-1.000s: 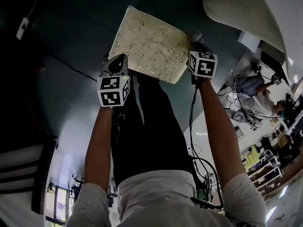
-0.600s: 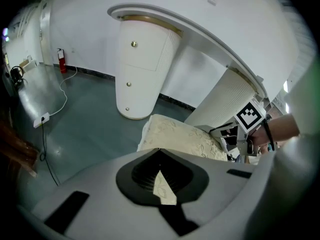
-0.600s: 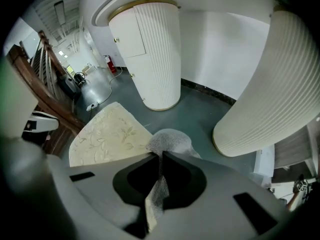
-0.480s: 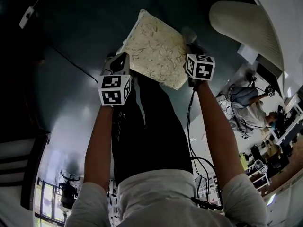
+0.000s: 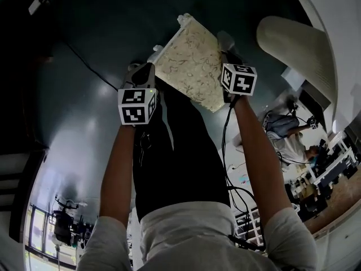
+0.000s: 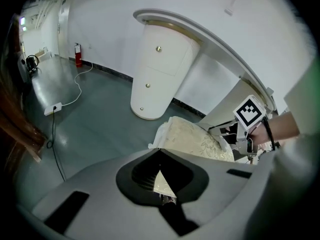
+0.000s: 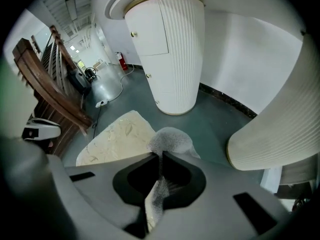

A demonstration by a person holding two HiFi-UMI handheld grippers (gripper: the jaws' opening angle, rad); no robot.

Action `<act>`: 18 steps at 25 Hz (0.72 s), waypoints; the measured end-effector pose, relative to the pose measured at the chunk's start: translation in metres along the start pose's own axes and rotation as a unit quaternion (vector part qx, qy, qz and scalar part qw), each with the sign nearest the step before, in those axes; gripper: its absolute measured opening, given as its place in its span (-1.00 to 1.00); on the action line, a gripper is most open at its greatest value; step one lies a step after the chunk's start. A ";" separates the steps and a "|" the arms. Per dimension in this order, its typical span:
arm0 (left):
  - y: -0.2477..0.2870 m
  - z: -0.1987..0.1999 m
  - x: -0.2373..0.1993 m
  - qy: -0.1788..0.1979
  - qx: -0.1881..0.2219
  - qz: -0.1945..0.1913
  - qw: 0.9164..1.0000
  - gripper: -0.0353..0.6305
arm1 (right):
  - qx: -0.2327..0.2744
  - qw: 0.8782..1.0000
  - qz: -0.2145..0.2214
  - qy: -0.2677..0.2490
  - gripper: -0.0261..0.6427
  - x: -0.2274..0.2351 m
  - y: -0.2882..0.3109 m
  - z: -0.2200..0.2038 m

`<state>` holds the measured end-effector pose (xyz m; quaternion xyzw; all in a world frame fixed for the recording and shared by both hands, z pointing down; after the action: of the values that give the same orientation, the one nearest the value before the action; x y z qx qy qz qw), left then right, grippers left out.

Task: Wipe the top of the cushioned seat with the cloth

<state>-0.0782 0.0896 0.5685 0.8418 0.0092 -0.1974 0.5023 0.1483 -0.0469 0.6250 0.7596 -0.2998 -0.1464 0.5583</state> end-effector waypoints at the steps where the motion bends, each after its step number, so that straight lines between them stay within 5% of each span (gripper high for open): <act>1: -0.001 0.001 -0.004 -0.004 0.003 0.002 1.000 -0.85 | 0.000 1.000 0.002 -0.005 -0.88 -0.003 0.002 0.004; 18: -0.034 -0.004 -0.076 -0.086 0.027 0.025 0.996 -0.85 | 0.007 0.997 0.049 -0.067 -0.88 -0.102 0.038 0.077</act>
<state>-0.1544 0.1239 0.5676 0.8350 -0.0600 -0.2567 0.4830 0.0148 -0.0493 0.6238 0.7362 -0.3744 -0.1674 0.5383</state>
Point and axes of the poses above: the fingertips, and each gripper's own axes: y forward along the fingers, x to its right, z out of its top, the point moved 2 cm from there along -y, backward along the fingers, and after that the axes turned 4 degrees about -y, right-handed, at the moved point
